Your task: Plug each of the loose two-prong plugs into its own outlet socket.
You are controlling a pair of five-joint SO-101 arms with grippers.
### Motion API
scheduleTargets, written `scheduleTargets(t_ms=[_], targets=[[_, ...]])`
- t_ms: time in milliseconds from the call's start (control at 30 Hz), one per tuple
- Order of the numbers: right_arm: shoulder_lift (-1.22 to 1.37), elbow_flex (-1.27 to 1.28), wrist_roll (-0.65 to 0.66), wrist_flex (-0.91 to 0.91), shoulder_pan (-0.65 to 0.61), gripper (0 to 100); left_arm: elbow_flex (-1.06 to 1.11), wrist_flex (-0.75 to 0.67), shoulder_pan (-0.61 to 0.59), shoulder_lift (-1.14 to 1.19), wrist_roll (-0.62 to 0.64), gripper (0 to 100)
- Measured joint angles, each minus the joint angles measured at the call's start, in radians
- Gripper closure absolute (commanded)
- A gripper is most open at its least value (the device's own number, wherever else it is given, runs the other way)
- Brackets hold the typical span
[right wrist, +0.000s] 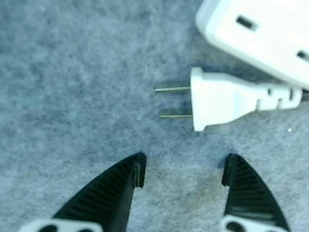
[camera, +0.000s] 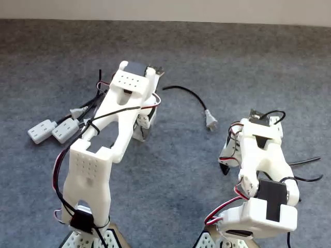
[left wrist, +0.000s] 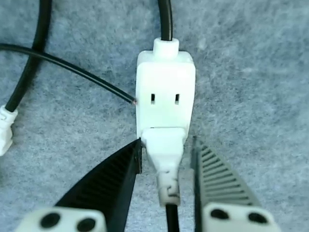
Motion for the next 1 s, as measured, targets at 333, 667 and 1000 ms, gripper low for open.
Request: scheduleTargets(t_ms=[333,667,1000], targets=[[0.0,0.0,0.0,0.0,0.0,74.1,0.0,0.0,0.0,-0.003,0.0,78],[0.0,0.0,0.0,0.0,0.0,74.1,0.077,0.002,0.0,-0.152,-0.002,78],[0.0,0.0,0.0,0.0,0.0,74.1,0.233,0.002,0.0,-0.27,-0.002,78]])
